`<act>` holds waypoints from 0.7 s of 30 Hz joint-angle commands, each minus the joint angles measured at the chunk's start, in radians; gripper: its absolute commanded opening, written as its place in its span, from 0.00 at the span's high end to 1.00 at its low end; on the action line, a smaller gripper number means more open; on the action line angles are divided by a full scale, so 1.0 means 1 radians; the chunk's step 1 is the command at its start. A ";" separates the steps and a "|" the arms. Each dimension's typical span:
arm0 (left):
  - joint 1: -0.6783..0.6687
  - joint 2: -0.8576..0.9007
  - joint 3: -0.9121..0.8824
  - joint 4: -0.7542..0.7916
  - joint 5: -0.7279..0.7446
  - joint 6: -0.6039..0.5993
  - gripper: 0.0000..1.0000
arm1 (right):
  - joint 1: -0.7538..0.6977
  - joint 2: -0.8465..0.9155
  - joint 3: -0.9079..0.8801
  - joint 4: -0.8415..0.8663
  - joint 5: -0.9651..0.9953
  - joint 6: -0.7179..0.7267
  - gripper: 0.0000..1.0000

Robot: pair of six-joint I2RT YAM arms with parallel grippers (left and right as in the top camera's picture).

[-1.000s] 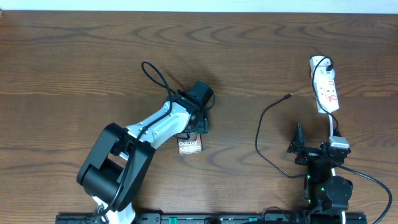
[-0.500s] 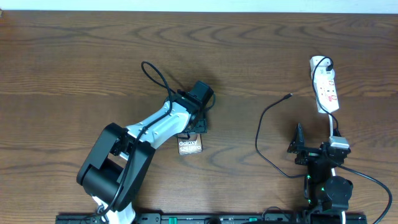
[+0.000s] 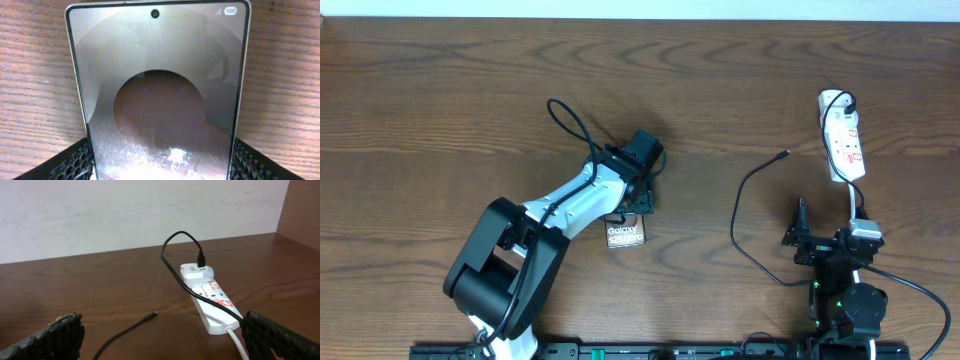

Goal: Plug charger to phone and switch on socket
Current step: 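Lower the left gripper and close it on the phone's bottom edge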

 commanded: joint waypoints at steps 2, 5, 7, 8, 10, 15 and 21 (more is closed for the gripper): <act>-0.005 0.079 -0.039 -0.013 0.076 -0.012 0.14 | 0.008 -0.005 -0.003 -0.001 -0.002 -0.009 0.01; -0.005 0.079 -0.039 -0.013 0.077 -0.012 0.00 | 0.008 -0.005 -0.003 -0.001 -0.002 -0.009 0.01; -0.005 0.079 -0.039 -0.016 0.077 -0.012 0.02 | 0.008 -0.005 -0.003 -0.001 -0.002 -0.009 0.01; -0.005 0.079 -0.039 -0.017 0.080 -0.012 0.02 | 0.008 -0.005 -0.003 -0.001 -0.002 -0.009 0.01; -0.005 0.079 -0.039 -0.023 0.087 -0.012 0.02 | 0.008 -0.005 -0.003 -0.001 -0.002 -0.009 0.01; -0.005 0.079 -0.039 -0.042 0.099 -0.012 0.02 | 0.008 -0.005 -0.003 -0.001 -0.002 -0.009 0.01; -0.005 0.079 -0.039 -0.055 0.099 -0.012 0.02 | 0.008 -0.005 -0.003 -0.001 -0.002 -0.009 0.01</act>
